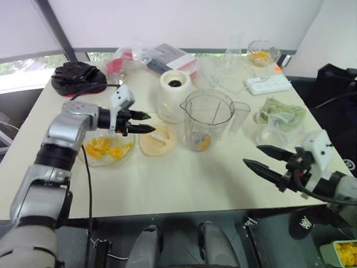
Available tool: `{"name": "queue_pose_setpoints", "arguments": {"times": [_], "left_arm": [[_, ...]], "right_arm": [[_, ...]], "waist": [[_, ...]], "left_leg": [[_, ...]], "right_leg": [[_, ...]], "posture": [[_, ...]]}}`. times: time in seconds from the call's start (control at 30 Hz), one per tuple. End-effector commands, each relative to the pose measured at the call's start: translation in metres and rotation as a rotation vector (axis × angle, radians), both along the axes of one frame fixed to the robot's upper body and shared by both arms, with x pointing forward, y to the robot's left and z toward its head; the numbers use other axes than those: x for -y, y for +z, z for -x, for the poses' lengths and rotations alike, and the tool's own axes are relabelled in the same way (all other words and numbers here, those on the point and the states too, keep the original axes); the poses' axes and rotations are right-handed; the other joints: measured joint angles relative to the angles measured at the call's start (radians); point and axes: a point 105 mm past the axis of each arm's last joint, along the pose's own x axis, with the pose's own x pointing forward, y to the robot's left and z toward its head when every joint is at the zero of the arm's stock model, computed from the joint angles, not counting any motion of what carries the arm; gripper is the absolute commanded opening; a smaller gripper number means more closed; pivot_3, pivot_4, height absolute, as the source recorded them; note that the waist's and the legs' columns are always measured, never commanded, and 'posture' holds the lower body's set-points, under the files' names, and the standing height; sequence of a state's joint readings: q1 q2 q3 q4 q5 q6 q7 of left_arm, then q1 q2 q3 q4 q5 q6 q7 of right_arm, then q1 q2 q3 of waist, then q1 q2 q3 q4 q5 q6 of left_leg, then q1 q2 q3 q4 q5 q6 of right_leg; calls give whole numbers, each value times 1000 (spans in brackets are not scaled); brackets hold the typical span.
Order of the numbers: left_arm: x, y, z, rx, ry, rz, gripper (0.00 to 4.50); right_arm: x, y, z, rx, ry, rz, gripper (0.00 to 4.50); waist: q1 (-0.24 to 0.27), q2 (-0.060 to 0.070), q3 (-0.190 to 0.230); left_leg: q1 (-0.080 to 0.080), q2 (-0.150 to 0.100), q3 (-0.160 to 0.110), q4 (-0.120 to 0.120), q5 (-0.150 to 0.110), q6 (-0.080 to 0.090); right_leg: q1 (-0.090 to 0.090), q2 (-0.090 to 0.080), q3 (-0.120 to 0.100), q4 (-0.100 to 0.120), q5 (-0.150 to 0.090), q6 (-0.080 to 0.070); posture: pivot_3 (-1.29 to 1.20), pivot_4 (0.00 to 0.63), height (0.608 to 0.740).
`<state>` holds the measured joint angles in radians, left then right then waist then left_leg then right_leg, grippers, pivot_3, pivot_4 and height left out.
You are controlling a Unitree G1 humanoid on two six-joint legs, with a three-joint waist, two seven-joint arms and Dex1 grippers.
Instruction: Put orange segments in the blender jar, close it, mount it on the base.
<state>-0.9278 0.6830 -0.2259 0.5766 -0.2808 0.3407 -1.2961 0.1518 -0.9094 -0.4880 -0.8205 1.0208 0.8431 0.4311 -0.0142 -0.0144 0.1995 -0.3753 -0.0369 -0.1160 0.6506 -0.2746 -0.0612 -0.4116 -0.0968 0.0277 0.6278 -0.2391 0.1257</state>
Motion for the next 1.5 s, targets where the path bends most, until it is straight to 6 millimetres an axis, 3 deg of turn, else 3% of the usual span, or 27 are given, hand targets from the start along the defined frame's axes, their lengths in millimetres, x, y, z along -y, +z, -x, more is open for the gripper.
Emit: {"name": "queue_pose_setpoints", "arguments": {"times": [0.03,0.33,0.57,0.8,1.17,1.5], "left_arm": [[-5,4,-9,37,-54,-71,2834],[11,-6,-23,136,-184,-248,2834],[14,-16,-22,198,-262,-397,2834],[20,-21,-25,158,-281,-524,2834],[27,-20,-24,137,-326,-581,2834],[21,-28,-26,71,-352,-848,2834]], "right_arm": [[-23,7,2,33,72,-18,2999],[-55,-2,2,5,147,-70,2999],[-64,-8,5,-25,121,-80,2999],[-64,-9,0,-49,91,-86,2999],[-53,-9,-7,-74,69,-90,2999],[-49,-5,-12,-99,83,-95,2999]], "waist": [[4,-1,0],[4,-2,1],[0,-3,0],[3,-3,0],[-1,-3,0],[3,-3,0]], "left_leg": [[0,0,0,0,0,0],[-8,0,-2,0,-1,1],[-14,0,-2,1,-1,1],[-16,-1,-2,5,-1,1],[-16,-1,-2,9,-1,2],[-17,-1,-2,11,-1,2]], "right_leg": [[0,0,0,0,1,2],[-5,0,-2,-2,1,4],[-14,0,-2,3,2,5],[-14,0,-2,3,3,6],[-13,0,-2,4,3,7],[-13,0,-2,4,4,7]], "posture": [[0,150,740],[0,150,740],[0,150,740],[0,150,740],[0,150,740],[0,150,740]]}}
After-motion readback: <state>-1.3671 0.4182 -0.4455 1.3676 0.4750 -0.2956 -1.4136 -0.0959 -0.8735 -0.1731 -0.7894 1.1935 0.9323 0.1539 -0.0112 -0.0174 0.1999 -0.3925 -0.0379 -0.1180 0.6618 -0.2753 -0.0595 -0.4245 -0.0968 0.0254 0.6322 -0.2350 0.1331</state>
